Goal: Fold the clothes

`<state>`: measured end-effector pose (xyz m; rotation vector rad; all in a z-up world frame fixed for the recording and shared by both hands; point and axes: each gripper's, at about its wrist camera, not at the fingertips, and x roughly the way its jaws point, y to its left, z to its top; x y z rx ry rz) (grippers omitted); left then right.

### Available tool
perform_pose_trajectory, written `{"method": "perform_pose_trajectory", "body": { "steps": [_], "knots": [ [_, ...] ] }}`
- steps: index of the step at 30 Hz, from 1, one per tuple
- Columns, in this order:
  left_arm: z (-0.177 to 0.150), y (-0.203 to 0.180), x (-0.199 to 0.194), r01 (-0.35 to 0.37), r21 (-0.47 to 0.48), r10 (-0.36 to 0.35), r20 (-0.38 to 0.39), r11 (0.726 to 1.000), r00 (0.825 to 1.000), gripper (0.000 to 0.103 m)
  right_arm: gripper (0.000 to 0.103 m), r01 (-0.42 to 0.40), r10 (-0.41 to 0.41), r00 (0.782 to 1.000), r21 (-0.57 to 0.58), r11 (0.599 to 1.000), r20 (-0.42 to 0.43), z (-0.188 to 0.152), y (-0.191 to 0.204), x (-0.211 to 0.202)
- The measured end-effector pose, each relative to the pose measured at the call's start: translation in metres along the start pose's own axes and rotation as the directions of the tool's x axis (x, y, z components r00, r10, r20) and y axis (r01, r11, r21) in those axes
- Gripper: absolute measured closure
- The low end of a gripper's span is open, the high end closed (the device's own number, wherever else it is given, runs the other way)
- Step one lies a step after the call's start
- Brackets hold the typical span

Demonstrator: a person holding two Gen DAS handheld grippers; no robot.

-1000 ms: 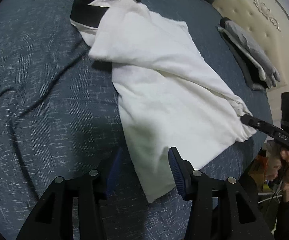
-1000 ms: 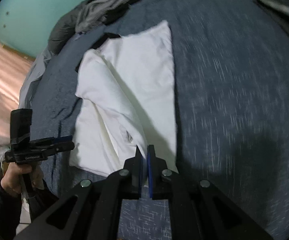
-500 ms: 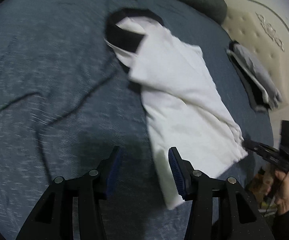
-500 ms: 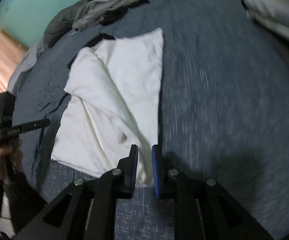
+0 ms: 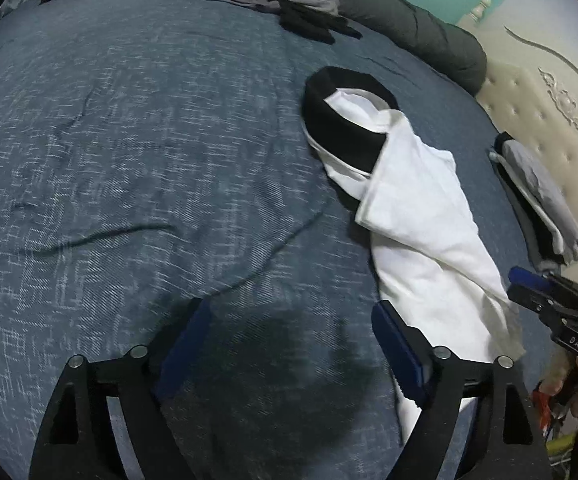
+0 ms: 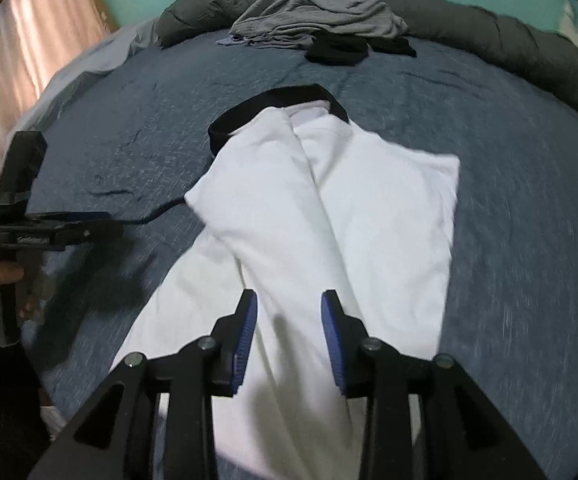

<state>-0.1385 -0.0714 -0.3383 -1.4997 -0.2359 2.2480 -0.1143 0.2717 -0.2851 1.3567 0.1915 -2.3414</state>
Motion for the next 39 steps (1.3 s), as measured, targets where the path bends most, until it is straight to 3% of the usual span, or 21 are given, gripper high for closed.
{"method": "perform_pose_trajectory", "body": {
  "steps": [7,13,20,22,24,27,32,39],
  "knots": [
    [0.003,0.025,0.002,-0.009,-0.049,0.01,0.017,0.999,1.0,0.002,0.067,0.001,-0.002,1.0,-0.104,0.995,-0.011,0.025,0.035,0.033],
    [0.007,0.033,-0.002,0.012,-0.071,-0.01,0.021,0.997,1.0,0.0,0.067,0.026,-0.03,0.999,-0.165,0.986,-0.024,0.033,0.065,0.055],
    [0.002,0.038,-0.016,0.017,-0.056,-0.015,0.035,0.998,0.999,0.0,0.067,0.152,-0.166,0.985,-0.215,0.965,-0.047,0.039,0.079,0.081],
    [0.001,0.039,-0.019,0.021,-0.051,-0.019,0.041,0.998,0.999,0.0,0.068,0.168,-0.18,0.983,-0.203,0.965,-0.044,0.041,0.077,0.082],
    [0.002,0.039,-0.022,0.017,-0.047,-0.015,0.05,0.999,0.999,0.0,0.084,0.169,-0.178,0.984,-0.181,0.969,-0.032,0.043,0.073,0.079],
    [0.002,0.04,-0.021,0.022,-0.051,-0.02,0.046,0.998,0.999,0.0,0.097,0.138,-0.141,0.99,-0.136,0.981,-0.018,0.046,0.064,0.07],
    [0.002,0.042,-0.02,0.022,-0.058,-0.019,0.042,0.998,0.999,0.0,0.099,0.096,-0.093,0.995,-0.075,0.993,0.032,0.052,0.046,0.049],
    [0.003,0.042,-0.021,0.02,-0.06,-0.017,0.048,0.998,0.999,0.0,0.099,0.025,-0.04,0.994,0.142,0.99,0.101,0.069,-0.018,0.029]
  ]
}}
